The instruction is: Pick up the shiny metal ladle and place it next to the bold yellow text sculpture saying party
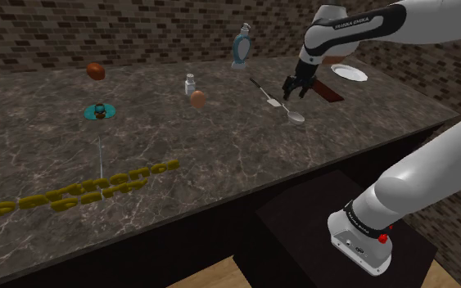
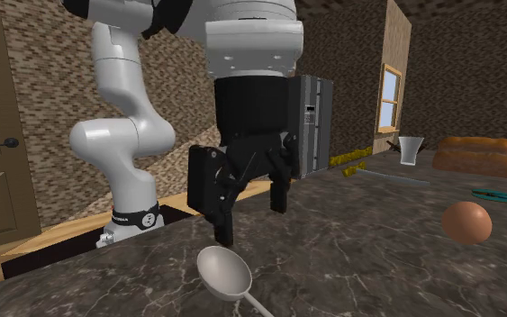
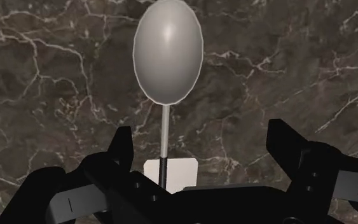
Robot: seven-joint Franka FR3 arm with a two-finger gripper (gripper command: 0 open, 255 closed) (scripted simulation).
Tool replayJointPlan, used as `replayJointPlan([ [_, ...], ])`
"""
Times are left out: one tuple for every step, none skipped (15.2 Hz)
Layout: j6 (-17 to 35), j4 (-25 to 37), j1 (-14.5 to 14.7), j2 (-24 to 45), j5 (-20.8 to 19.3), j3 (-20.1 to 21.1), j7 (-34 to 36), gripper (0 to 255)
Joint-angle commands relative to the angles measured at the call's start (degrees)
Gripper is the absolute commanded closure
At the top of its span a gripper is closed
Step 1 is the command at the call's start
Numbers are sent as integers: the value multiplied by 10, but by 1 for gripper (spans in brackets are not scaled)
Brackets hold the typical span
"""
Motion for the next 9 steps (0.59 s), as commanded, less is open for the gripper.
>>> replayJointPlan([
  [18,24,-6,44,21,-11,-8,0],
  [25,37,-9,66,33,-15,-12,0],
  [31,51,-12,88,45,-18,-16,0],
  [36,66,-16,111,57,-21,-20,0],
  [38,70,-17,117,61,-21,-21,0],
  [45,66,-17,121,62,-21,-22,0],
  [52,62,-17,124,64,-20,-23,0],
  [59,59,-17,128,65,-20,-24,0],
  [67,55,-17,132,67,-19,-25,0],
])
